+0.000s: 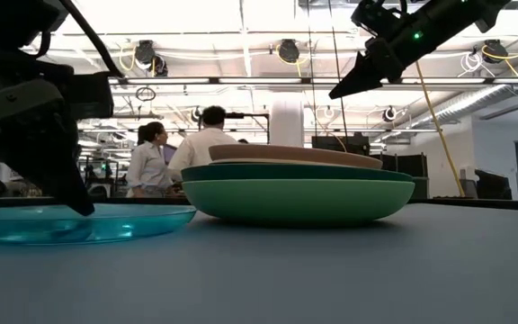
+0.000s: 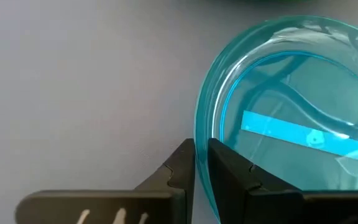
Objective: Stack plastic plates
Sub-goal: Stack the blue plate on top of the blue plate
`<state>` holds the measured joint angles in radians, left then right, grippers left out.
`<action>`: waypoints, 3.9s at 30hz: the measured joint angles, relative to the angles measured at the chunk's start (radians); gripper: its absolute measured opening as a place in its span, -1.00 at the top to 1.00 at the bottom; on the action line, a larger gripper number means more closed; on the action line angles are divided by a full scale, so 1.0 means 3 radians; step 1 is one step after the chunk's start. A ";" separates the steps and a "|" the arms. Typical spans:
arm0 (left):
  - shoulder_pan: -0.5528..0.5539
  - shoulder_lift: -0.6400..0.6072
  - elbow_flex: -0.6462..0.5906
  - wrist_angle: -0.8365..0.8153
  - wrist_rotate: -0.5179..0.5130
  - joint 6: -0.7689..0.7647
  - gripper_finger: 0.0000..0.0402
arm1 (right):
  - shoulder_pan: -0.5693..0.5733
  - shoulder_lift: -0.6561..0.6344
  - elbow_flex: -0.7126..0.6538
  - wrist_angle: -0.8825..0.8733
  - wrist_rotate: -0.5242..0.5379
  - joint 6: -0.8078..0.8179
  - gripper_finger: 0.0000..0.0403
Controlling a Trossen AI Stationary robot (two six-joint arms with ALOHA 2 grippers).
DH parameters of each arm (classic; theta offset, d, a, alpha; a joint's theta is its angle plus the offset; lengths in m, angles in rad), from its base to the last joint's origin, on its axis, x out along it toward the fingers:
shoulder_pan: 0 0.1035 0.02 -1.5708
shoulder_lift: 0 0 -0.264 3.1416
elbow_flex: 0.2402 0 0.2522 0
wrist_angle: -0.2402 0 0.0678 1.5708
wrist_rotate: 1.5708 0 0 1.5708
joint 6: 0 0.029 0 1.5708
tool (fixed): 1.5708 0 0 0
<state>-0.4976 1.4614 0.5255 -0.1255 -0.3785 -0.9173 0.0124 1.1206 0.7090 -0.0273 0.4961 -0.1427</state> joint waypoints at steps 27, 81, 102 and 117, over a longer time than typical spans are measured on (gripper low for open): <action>0.0000 -0.0332 0.0450 -0.0878 -0.0180 0.0218 0.86 | 0.0000 -0.0001 0.0000 0.0001 0.0000 0.0000 0.57; -0.0023 0.0017 0.0352 -0.0644 -0.0431 0.0004 0.27 | 0.0000 -0.0001 0.0000 -0.0001 0.0000 0.0000 0.57; -0.0023 0.0016 0.0352 -0.0622 -0.0488 -0.0030 0.53 | 0.0000 -0.0001 0.0000 -0.0001 0.0000 0.0001 0.57; -0.0029 0.0016 0.0352 -0.0664 -0.0488 -0.0052 0.03 | 0.0000 -0.0001 0.0000 -0.0001 0.0000 0.0001 0.57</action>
<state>-0.5062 1.4662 0.6312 -0.3246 -0.5247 -0.9327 0.0125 1.1202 0.7090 -0.0275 0.4961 -0.1425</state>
